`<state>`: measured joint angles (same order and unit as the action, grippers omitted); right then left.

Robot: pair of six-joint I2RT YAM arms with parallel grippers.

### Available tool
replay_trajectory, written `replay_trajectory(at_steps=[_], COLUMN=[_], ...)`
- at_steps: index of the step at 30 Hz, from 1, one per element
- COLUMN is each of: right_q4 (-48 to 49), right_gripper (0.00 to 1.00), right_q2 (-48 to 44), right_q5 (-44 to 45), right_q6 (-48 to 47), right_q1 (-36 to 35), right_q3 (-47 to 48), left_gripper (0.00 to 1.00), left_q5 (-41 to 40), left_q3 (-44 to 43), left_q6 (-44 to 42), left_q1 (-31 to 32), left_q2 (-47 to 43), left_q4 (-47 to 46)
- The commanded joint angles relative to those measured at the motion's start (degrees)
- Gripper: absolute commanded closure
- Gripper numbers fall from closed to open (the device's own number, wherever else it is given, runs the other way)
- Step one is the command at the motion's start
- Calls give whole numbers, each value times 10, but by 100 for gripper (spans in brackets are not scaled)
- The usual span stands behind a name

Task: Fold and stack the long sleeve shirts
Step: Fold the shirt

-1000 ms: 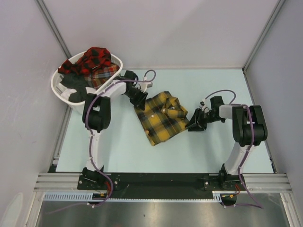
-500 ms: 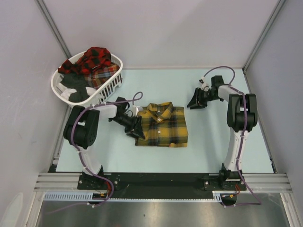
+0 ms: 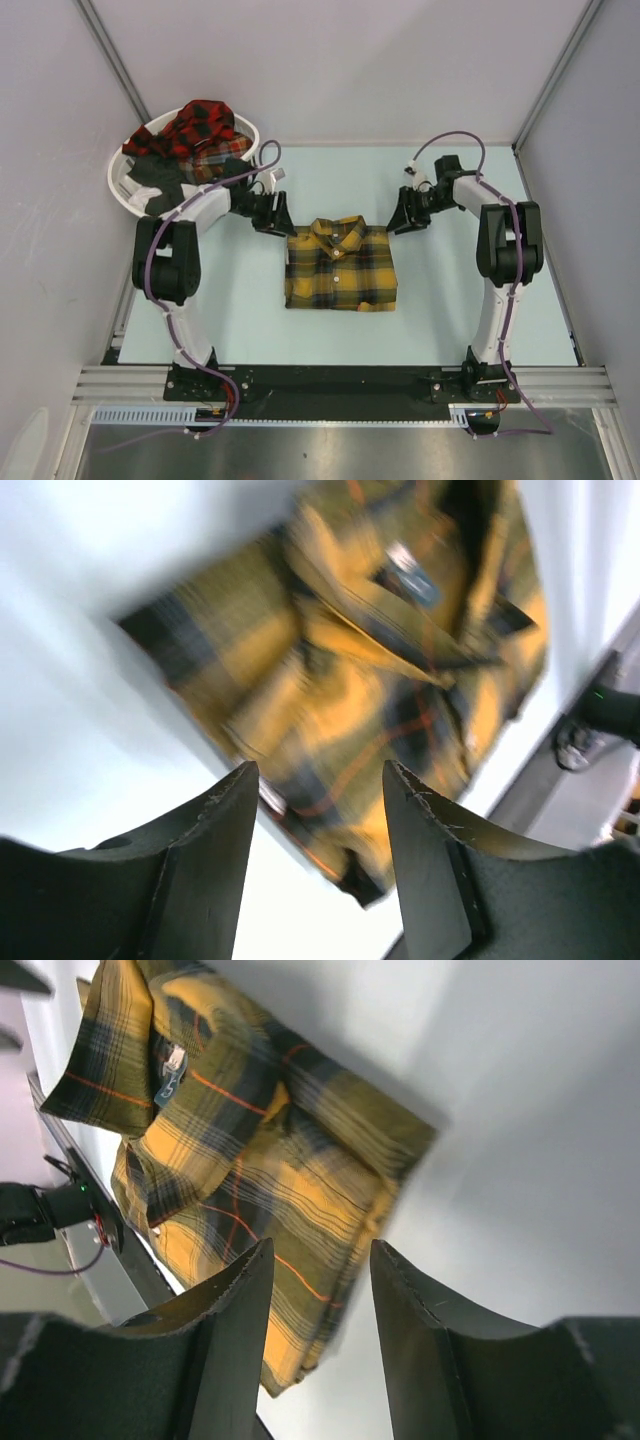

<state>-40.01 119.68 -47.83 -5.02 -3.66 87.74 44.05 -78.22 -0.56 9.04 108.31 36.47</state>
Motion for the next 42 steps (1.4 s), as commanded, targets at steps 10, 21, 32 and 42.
replay_trajectory(at_steps=[10,21,32,42], right_q4=[12,18,51,44], right_gripper=[53,67,100,100], right_q2=[19,39,26,-1], right_q5=[46,21,3,-5], right_q6=[-18,2,26,26], right_q1=[-29,-35,-20,-13], right_q3=[12,29,23,5], left_gripper=[52,79,100,73], left_q5=[-21,-13,2,-65], left_q3=[-34,-44,-70,-55], left_q6=[-9,-15,-36,-45], left_q1=[13,14,14,20], left_q2=[69,72,53,64], left_q4=[-4,-12,-15,-64])
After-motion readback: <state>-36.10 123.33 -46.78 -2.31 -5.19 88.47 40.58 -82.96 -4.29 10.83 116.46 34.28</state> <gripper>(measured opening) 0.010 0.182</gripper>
